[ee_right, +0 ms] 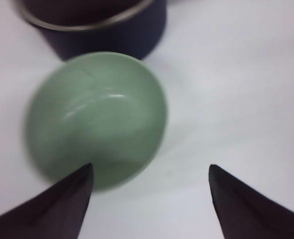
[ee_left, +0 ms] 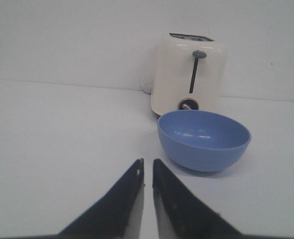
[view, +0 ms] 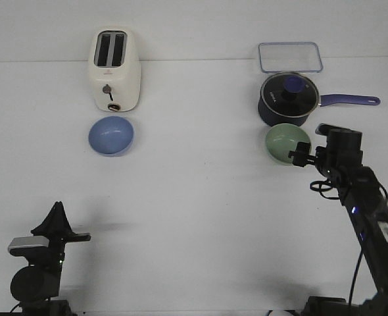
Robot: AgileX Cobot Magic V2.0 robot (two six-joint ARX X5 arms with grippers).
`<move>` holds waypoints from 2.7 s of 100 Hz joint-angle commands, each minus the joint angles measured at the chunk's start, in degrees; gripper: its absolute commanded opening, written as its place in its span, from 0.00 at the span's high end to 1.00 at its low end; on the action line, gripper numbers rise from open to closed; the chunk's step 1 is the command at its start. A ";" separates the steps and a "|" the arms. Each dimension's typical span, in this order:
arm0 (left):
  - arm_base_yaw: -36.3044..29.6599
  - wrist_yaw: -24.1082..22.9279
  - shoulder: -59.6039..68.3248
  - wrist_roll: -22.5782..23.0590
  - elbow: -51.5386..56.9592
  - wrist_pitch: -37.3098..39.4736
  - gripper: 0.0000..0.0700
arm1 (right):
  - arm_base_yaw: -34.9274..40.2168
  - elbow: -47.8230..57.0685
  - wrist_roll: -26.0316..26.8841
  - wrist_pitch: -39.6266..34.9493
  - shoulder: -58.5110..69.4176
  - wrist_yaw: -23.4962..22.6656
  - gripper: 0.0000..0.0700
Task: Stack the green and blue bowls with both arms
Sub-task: 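Reach the right gripper to the pale green bowl and grasp its rim, then lift the green bowl and carry it toward the robot, setting it down centrally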
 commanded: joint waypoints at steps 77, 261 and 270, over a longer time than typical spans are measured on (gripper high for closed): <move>0.00 0.42 -0.09 -0.11 -1.14 0.59 0.98 | -2.99 10.34 -3.08 -0.15 15.15 -6.47 1.00; 0.02 1.16 0.81 -30.25 4.83 -3.02 0.98 | 37.62 -16.44 5.88 2.34 -12.39 -7.10 0.51; 0.02 1.16 3.67 -30.10 8.92 -6.78 0.98 | 36.20 -16.09 5.55 2.32 -17.22 -7.43 0.51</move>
